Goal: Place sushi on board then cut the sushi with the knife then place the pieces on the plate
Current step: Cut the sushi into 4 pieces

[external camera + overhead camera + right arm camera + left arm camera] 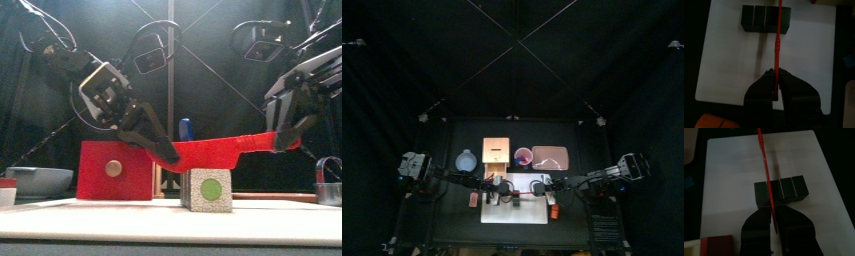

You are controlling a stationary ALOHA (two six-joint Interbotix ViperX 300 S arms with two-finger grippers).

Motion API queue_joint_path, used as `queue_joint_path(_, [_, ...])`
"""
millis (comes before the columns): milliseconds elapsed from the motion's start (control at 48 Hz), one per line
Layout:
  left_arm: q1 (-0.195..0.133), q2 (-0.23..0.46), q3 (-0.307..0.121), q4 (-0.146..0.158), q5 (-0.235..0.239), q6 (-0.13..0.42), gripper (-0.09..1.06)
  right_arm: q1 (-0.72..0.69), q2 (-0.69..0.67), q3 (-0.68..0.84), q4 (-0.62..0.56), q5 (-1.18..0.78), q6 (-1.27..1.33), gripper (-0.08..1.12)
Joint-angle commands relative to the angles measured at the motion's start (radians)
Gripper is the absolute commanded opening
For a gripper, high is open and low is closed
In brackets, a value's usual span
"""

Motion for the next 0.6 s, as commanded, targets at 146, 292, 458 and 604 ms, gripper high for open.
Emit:
queue_joint_path(146, [0.005,-0.020,-0.011,0.000,0.018,0.002,0.43,0.008,0.015,-0.018,-0.006,0.000,-0.005,0.41])
queue_joint_path(292, [0.005,-0.015,-0.006,0.000,0.018,0.000,0.43,0.006,0.031,-0.017,-0.008,-0.003,-0.005,0.41])
queue_joint_path(458, [0.005,0.006,-0.006,0.002,0.023,0.002,0.43,0.006,0.083,-0.012,-0.009,-0.015,-0.006,0.41])
queue_joint_path(604, [-0.002,0.026,-0.018,0.003,0.043,0.002,0.43,0.008,0.132,-0.021,-0.009,-0.015,-0.006,0.40])
